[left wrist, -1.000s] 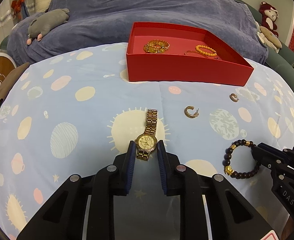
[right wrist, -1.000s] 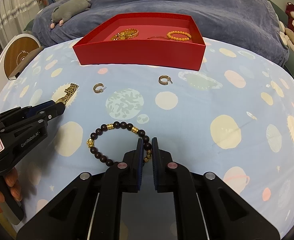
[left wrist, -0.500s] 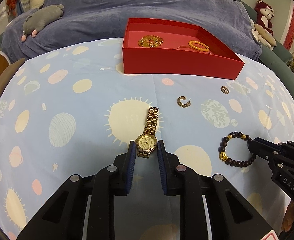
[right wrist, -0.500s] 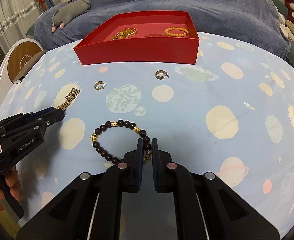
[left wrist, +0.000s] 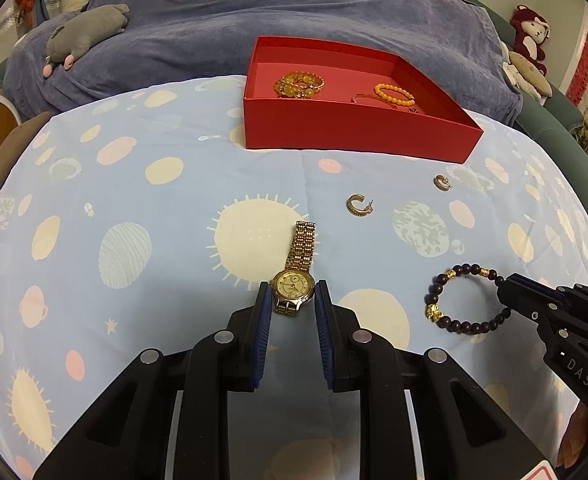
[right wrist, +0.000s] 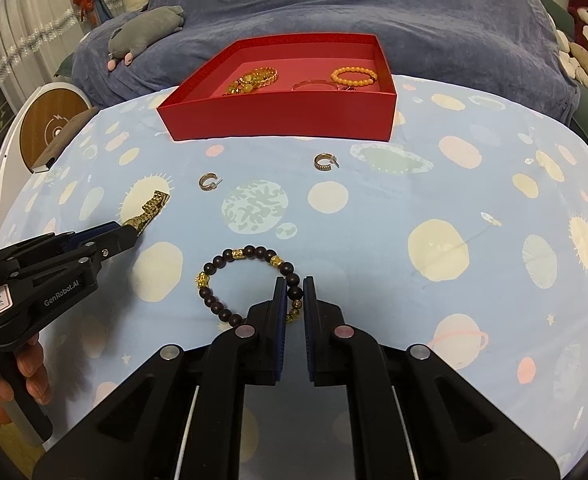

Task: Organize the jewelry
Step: 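Position the open left gripper around the gold watch band while the right holds the bracelet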

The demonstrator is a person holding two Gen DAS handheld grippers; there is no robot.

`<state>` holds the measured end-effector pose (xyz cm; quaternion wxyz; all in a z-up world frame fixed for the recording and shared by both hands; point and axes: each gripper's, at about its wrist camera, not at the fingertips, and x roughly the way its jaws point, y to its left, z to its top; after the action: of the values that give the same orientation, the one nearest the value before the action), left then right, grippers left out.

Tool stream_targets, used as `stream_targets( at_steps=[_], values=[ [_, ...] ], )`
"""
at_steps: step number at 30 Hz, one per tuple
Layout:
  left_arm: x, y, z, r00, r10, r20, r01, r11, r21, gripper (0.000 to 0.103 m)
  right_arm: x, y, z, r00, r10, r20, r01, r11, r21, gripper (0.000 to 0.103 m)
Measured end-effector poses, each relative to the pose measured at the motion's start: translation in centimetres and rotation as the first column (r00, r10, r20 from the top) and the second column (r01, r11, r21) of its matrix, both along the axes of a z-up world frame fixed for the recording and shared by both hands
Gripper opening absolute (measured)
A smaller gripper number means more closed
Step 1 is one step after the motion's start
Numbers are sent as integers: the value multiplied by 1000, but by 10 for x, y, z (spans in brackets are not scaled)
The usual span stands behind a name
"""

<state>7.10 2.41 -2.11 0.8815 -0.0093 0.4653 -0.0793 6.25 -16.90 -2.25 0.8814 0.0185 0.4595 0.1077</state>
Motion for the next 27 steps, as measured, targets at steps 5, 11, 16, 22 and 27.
stream_targets(
  at_steps=[5, 11, 16, 22, 27],
  values=[
    [1, -4, 10, 1000, -3, 13, 4, 1000, -22, 19, 1, 0, 9, 1000, -5, 20, 5, 1000, 13, 8],
    [3, -10, 22, 1000, -12, 25, 14, 998, -59, 19, 4, -2, 18, 999, -20, 39, 19, 1000, 23, 8],
    [5, -15, 33, 999, -10, 42, 13, 997, -71, 19, 5, -3, 27, 998, -28, 60, 26, 999, 33, 8],
    [8, -13, 45, 998, -6, 61, 11, 996, -89, 19, 10, -8, 39, 995, -50, 85, 45, 998, 53, 8],
    [9, -10, 51, 998, 5, 64, 1, 996, -93, 19, 14, -6, 51, 992, -60, 112, 52, 996, 69, 8]
  ],
)
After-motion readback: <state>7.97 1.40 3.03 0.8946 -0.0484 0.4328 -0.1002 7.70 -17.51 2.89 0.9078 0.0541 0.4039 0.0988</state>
